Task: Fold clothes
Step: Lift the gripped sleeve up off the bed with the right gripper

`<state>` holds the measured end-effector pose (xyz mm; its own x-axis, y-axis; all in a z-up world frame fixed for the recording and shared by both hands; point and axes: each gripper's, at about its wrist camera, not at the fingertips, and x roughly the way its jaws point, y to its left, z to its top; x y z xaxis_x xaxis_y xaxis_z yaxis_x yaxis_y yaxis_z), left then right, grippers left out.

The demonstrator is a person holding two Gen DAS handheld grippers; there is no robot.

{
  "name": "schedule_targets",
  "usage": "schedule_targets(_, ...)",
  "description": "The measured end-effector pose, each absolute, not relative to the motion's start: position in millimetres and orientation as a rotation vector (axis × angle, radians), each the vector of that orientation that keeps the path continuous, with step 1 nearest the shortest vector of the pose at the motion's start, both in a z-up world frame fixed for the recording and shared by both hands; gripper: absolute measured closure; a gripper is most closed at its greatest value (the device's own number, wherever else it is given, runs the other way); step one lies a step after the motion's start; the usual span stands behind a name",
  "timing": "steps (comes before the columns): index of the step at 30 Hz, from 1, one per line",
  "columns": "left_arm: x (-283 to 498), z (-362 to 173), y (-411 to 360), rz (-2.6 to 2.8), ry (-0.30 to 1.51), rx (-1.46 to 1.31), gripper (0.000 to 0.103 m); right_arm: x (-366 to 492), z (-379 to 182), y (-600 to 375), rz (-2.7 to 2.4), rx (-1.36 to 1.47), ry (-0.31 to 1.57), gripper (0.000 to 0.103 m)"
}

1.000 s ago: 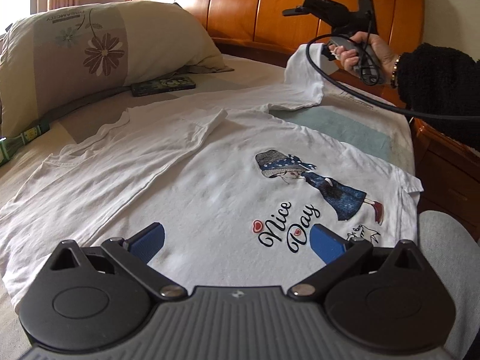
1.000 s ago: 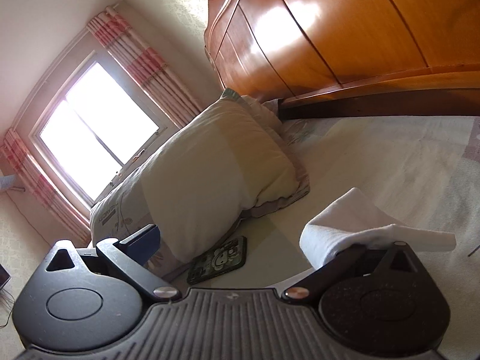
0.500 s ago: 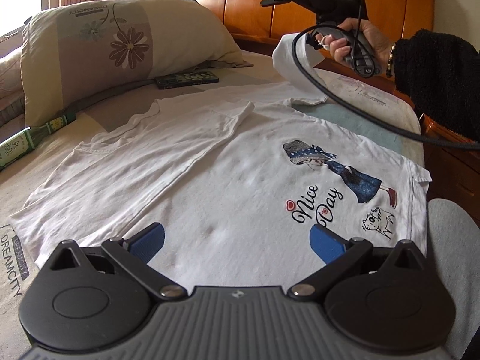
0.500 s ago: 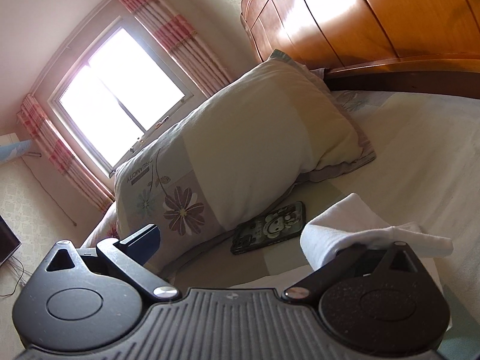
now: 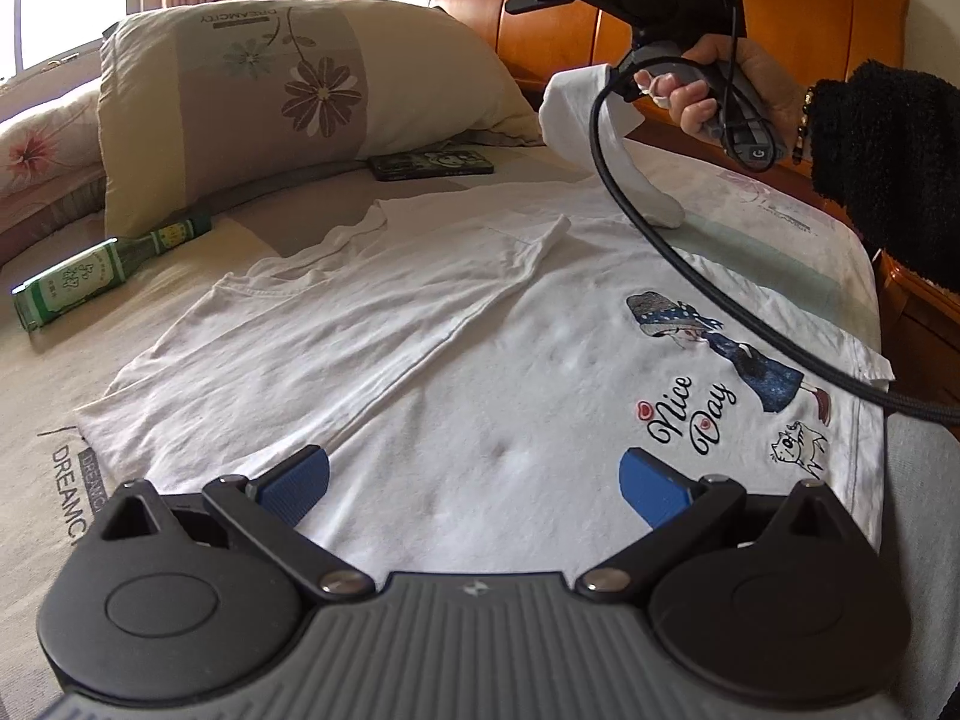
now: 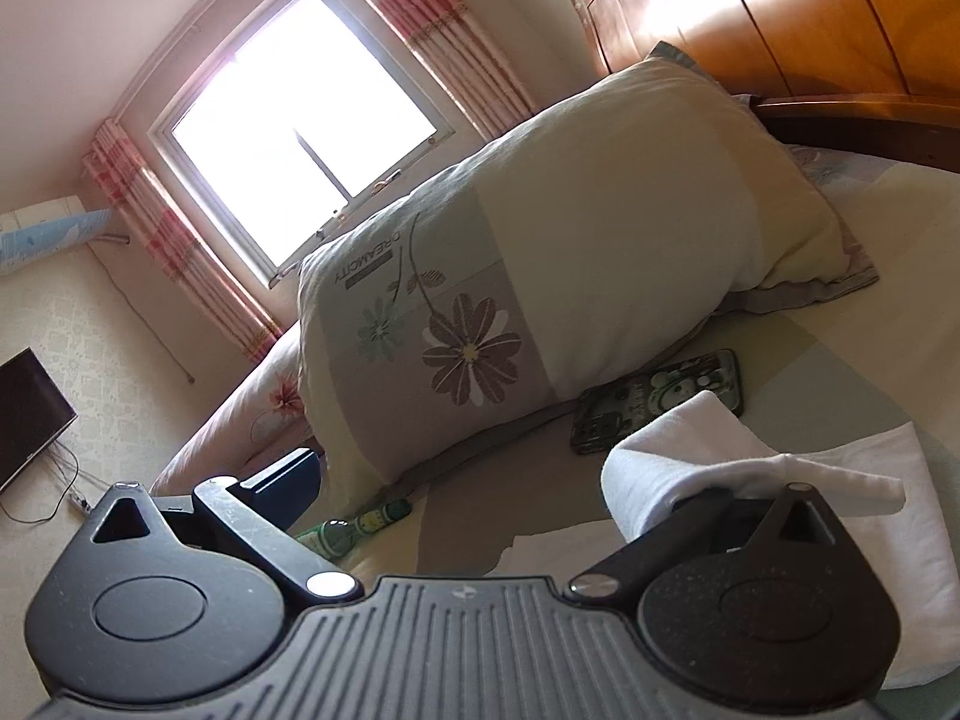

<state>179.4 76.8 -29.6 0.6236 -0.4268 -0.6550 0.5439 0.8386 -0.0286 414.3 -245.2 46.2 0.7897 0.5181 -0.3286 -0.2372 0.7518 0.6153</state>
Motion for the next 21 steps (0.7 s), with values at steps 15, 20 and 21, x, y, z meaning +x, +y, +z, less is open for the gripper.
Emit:
schedule_targets(15,181.9,-27.0,116.7,-0.468,0.705,0.137,0.001,418.6,29.8,-157.9,0.588,0.528,0.576,0.0)
schedule_targets(20,184.7,-32.2,115.4,-0.445,0.735,0.157,0.001,417.0,21.5,-135.7,0.623,0.522,0.577,0.0)
schedule_targets(21,185.4,-34.1,113.2,-0.445,0.744,0.167,0.001,416.9,19.9,-130.3,0.619,0.518,0.577,0.0)
